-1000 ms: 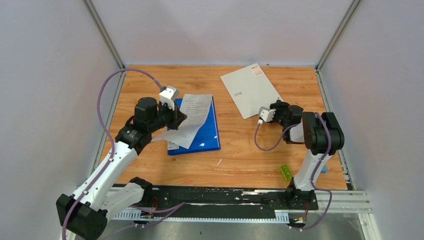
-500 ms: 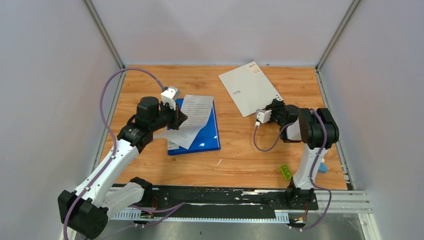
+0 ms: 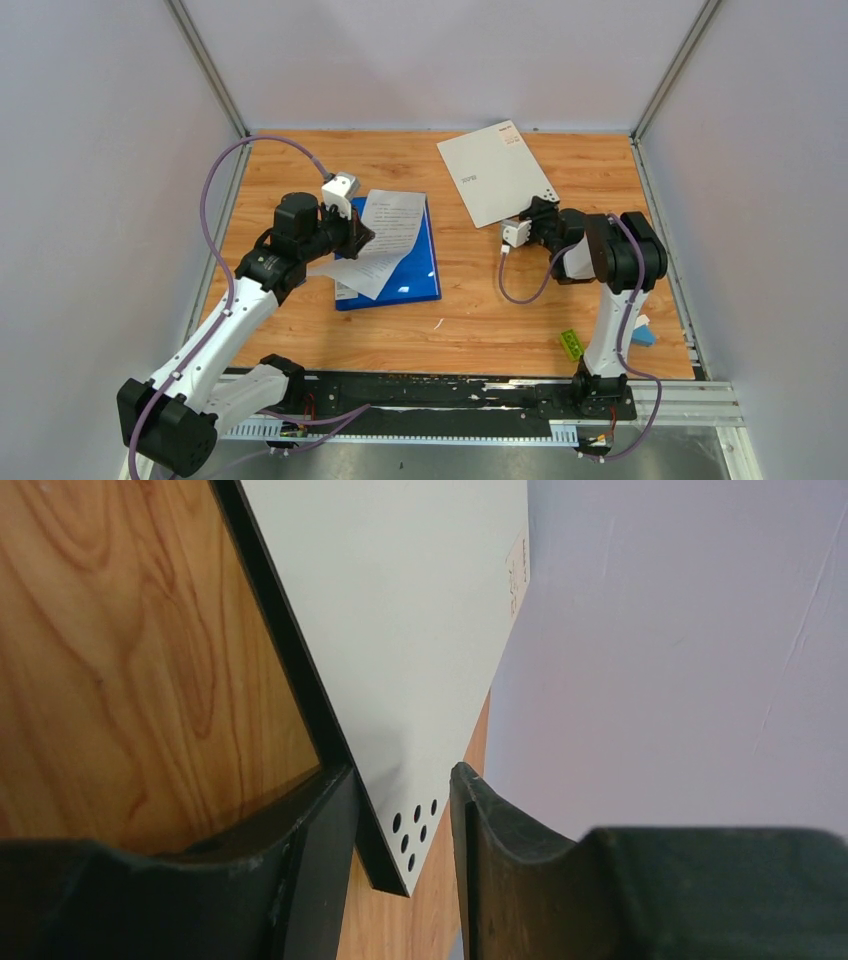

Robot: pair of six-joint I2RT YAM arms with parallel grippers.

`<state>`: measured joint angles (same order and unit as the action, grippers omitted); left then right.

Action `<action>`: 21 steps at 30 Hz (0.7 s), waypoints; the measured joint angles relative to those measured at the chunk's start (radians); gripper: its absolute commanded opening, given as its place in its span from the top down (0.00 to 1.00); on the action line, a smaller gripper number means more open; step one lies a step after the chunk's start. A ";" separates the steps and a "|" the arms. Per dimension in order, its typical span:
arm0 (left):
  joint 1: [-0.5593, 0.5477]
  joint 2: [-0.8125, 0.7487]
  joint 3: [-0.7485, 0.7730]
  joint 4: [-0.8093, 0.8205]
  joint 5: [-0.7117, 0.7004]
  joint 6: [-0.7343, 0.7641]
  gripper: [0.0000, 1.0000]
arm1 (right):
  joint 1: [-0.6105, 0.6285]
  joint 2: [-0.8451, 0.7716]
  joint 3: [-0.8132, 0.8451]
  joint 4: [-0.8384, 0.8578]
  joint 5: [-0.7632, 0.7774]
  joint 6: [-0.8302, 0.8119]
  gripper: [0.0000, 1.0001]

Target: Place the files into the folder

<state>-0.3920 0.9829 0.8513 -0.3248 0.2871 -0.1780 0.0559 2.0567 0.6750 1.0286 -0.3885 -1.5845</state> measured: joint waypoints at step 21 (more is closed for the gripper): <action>0.002 -0.017 0.000 0.000 -0.020 0.001 1.00 | 0.105 -0.026 -0.047 0.159 0.044 0.114 1.00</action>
<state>-0.3901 0.9657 0.8513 -0.3248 0.2668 -0.1772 0.1608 2.0304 0.6277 1.1881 -0.3443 -1.4700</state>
